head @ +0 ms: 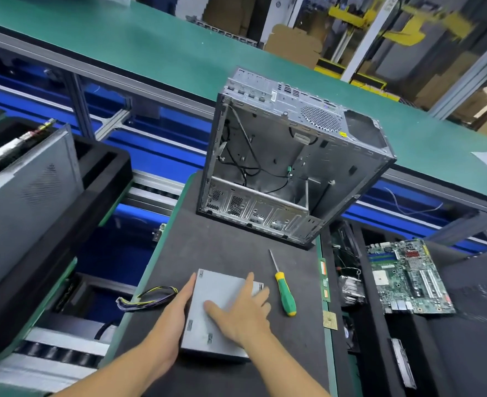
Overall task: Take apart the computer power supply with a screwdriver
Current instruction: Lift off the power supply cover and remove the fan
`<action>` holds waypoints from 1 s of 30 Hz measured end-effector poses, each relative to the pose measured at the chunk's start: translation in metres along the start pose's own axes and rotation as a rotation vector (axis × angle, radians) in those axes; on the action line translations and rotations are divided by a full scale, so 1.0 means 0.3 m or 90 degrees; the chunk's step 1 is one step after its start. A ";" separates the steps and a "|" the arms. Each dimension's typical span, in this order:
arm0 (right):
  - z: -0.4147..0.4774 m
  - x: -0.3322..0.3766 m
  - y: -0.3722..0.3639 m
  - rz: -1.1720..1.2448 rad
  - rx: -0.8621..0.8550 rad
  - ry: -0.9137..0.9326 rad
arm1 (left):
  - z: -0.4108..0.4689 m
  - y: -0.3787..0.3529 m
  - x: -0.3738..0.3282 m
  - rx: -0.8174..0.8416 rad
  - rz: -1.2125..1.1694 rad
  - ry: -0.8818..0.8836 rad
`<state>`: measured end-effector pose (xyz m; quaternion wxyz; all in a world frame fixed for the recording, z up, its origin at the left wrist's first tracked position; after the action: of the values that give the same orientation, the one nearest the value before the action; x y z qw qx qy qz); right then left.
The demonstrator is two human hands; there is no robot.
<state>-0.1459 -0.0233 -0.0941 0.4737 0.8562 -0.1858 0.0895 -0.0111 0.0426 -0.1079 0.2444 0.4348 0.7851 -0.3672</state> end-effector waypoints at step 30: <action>0.036 -0.070 0.015 0.623 0.217 0.204 | 0.030 -0.036 -0.110 0.145 0.116 -0.133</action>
<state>-0.1671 -0.0297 -0.1033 0.2534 0.7101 -0.4712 0.4577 -0.0032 0.0151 -0.0864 0.3057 0.4885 0.6661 -0.4735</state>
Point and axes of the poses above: each hand's wrist, its own z-axis towards the middle knuckle, its own y-axis out of the back of the hand, x = y × z, the point moved 5 cm from there along z, towards the middle knuckle, and after that the axes turned 2 degrees about -z, right-handed, at the moved point
